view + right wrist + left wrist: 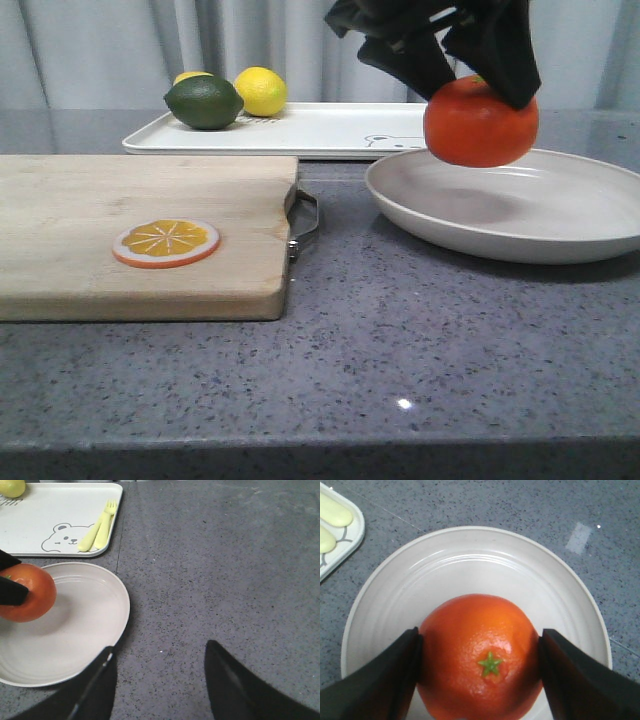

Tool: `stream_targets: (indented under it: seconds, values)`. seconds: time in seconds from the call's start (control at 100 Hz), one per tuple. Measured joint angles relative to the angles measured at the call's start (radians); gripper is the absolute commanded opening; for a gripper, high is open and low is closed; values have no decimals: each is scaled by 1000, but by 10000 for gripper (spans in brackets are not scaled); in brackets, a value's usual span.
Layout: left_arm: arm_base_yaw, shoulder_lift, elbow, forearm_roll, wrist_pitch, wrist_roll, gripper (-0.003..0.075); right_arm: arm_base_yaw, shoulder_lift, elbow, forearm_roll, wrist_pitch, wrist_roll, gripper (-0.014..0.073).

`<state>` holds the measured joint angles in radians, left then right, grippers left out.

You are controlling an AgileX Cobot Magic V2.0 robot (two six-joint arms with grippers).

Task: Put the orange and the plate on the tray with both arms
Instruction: 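Lift the orange with the left gripper and lower it onto the white plate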

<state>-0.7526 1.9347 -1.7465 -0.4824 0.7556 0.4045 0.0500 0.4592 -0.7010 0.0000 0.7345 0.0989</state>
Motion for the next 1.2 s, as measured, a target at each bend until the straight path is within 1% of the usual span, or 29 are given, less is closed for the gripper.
stream_targets:
  seconds: [0.31, 0.79, 0.84, 0.89, 0.99, 1.04, 1.08, 1.2]
  values:
    - [-6, 20, -20, 0, 1, -3, 206, 0, 0, 0, 0, 17, 0, 414]
    - [-8, 69, -21, 0, 41, -5, 217, 0, 0, 0, 0, 19, 0, 414]
    - [-8, 69, -21, 0, 42, -5, 236, 0, 0, 0, 0, 19, 0, 414]
    - [-8, 69, -21, 0, 42, -5, 273, 0, 0, 0, 0, 19, 0, 414]
    - [-8, 69, -21, 0, 42, -5, 388, 0, 0, 0, 0, 19, 0, 414]
    - [-8, 69, -21, 0, 43, -5, 428, 0, 0, 0, 0, 19, 0, 414]
    - [-8, 69, -21, 0, 43, -5, 447, 0, 0, 0, 0, 19, 0, 414]
    - [-8, 69, -21, 0, 45, -5, 452, 0, 0, 0, 0, 19, 0, 414]
